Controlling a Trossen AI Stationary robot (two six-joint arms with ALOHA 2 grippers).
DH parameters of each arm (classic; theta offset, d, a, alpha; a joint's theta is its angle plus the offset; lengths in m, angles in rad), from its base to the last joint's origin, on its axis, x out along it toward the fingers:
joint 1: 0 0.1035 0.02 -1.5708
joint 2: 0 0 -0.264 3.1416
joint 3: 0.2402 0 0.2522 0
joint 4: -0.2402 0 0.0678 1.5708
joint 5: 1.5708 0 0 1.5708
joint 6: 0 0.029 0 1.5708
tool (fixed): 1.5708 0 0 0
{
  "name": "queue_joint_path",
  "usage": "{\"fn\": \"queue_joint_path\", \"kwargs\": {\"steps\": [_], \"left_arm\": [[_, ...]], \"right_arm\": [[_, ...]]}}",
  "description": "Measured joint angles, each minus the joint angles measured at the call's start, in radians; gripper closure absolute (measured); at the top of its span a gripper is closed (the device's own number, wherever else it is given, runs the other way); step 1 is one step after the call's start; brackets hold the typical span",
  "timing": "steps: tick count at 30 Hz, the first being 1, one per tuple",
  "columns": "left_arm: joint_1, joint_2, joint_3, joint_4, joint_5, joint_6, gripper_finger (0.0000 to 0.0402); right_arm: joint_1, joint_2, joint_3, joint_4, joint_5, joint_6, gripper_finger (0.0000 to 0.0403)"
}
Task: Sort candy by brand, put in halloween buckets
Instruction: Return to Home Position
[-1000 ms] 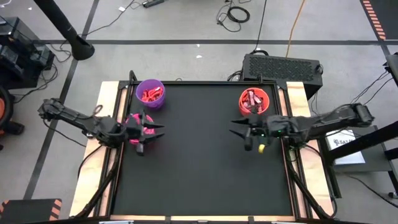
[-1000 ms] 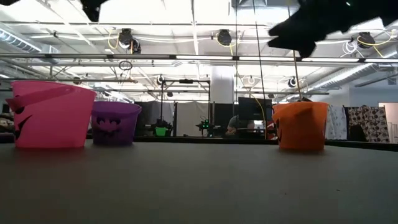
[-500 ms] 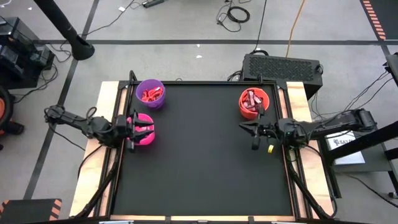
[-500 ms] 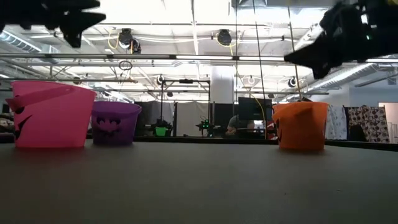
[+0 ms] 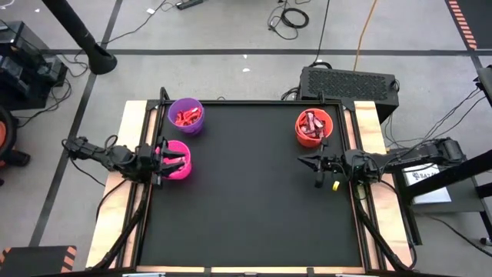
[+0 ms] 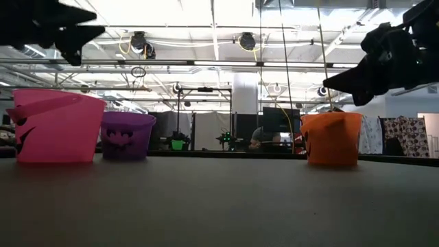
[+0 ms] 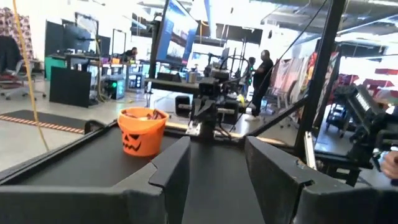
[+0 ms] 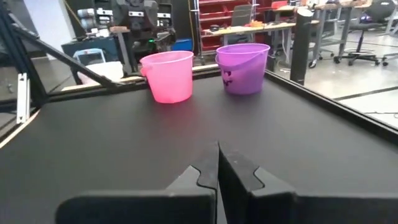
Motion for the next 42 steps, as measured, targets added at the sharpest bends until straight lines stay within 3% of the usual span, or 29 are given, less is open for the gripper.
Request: {"fn": "queue_joint_path", "kwargs": {"steps": [8, 16, 22, 28, 42], "left_arm": [[0.004, -0.003, -0.053, 0.019, 0.025, -0.015, 0.0242], [0.005, -0.003, -0.102, 0.016, 0.065, -0.055, 0.0242], [0.005, -0.002, -0.102, -0.014, 0.109, -0.081, 0.0242], [0.006, 0.015, -0.101, -0.028, 0.184, -0.099, 0.0242], [0.006, 0.062, -0.101, -0.029, 0.180, -0.077, 0.0242]], "right_arm": [[-0.044, -0.027, 0.000, -0.045, -0.144, 0.017, 0.0403], [-0.045, -0.025, 0.000, -0.063, -0.061, 0.034, 0.0403], [-0.045, -0.031, 0.000, -0.176, -0.144, -0.002, 0.0402], [-0.045, -0.030, 0.000, -0.256, -0.139, -0.035, 0.0402], [-0.045, -0.030, 0.000, -0.268, -0.139, -0.053, 0.0402]]}}
